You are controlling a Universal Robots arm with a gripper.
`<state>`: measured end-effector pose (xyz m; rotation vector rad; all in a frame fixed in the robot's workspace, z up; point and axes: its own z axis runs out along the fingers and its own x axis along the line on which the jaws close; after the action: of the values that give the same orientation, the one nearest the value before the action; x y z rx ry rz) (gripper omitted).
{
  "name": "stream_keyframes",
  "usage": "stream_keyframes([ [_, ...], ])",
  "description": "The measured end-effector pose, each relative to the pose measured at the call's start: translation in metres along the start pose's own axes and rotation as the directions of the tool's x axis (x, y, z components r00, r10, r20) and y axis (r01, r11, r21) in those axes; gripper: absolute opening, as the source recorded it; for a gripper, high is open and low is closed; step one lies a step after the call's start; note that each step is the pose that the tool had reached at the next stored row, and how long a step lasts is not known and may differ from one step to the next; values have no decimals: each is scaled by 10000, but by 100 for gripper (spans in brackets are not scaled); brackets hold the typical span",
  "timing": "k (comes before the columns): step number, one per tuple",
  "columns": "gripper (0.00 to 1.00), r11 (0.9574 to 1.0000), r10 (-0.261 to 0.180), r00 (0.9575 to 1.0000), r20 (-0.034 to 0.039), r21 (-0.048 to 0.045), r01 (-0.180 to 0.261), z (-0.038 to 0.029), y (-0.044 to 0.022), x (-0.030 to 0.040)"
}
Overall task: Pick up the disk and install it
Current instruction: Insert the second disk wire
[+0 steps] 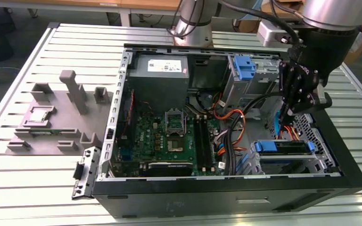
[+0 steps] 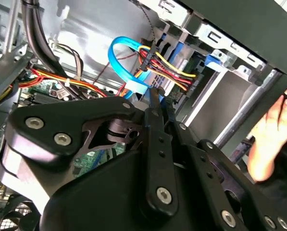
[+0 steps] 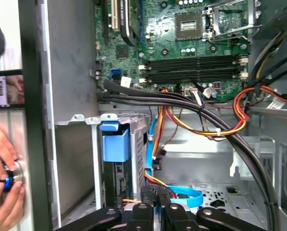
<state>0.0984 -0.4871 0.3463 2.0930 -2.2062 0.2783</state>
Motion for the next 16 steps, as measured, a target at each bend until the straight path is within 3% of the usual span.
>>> stream_keyframes([
  [2, 16, 10000, 19, 9998, 175, 34, -20, 6, 4, 20],
  [4, 16, 10000, 30, 9997, 256, 67, -32, 16, 6, 53],
  [7, 16, 9999, 29, 9996, 268, 144, -33, 26, 27, 96],
  [12, 16, 9993, 38, 9996, 281, 368, -49, 37, 79, 124],
  [16, 16, 9990, 42, 9994, 330, 454, -57, 57, 99, 176],
])
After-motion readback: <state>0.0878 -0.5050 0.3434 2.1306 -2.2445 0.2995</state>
